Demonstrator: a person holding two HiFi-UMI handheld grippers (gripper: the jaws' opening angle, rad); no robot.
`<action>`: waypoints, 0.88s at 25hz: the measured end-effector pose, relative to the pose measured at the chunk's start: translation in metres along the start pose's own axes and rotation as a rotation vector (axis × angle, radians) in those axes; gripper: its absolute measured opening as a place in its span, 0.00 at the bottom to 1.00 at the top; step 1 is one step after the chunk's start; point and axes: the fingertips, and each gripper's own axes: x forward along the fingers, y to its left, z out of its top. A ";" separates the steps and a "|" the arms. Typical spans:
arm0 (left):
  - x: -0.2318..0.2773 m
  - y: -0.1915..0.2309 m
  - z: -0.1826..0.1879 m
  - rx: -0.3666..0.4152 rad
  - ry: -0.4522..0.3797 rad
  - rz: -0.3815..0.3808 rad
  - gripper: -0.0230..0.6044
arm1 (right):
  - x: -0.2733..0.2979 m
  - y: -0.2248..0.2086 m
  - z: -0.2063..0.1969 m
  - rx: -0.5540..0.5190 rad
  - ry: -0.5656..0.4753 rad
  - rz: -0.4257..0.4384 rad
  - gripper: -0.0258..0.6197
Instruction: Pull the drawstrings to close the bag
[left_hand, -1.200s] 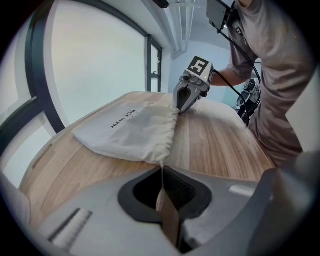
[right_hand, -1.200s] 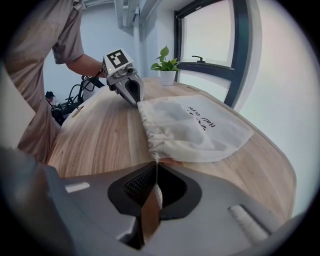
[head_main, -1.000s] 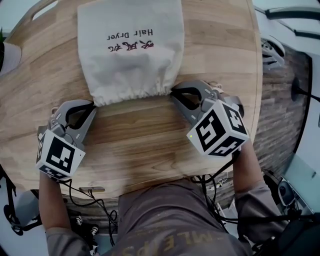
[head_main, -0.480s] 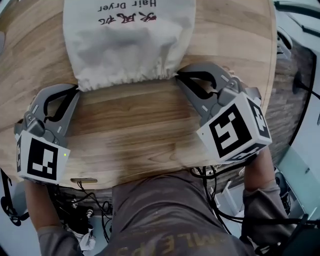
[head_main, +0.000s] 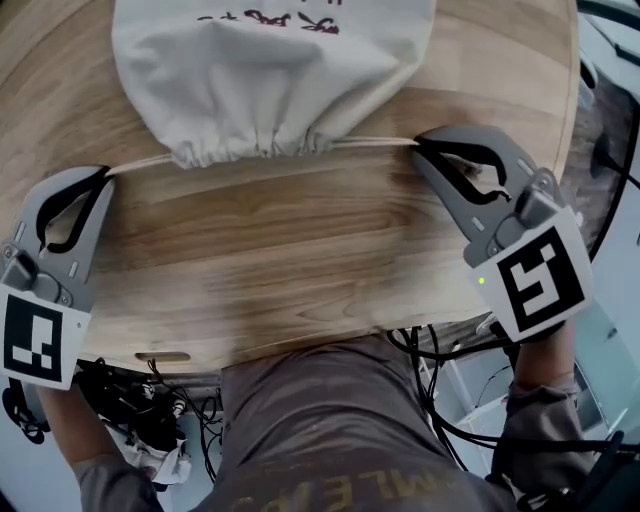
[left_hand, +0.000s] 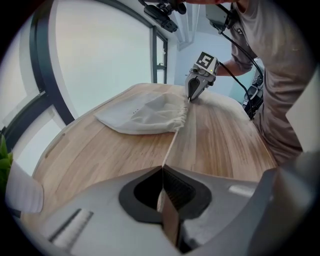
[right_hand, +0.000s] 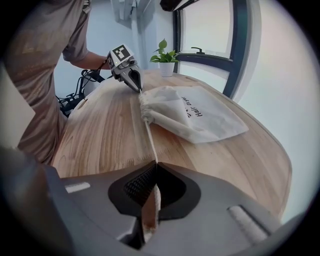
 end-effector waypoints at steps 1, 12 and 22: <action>0.000 0.007 0.012 -0.089 -0.098 0.053 0.05 | -0.002 -0.001 -0.005 0.006 -0.002 0.001 0.09; -0.002 0.006 -0.010 0.015 0.045 0.051 0.05 | -0.007 -0.006 -0.014 0.078 0.015 -0.038 0.09; 0.003 -0.005 -0.006 -0.158 -0.082 0.043 0.09 | -0.003 -0.008 -0.010 0.142 -0.017 -0.114 0.09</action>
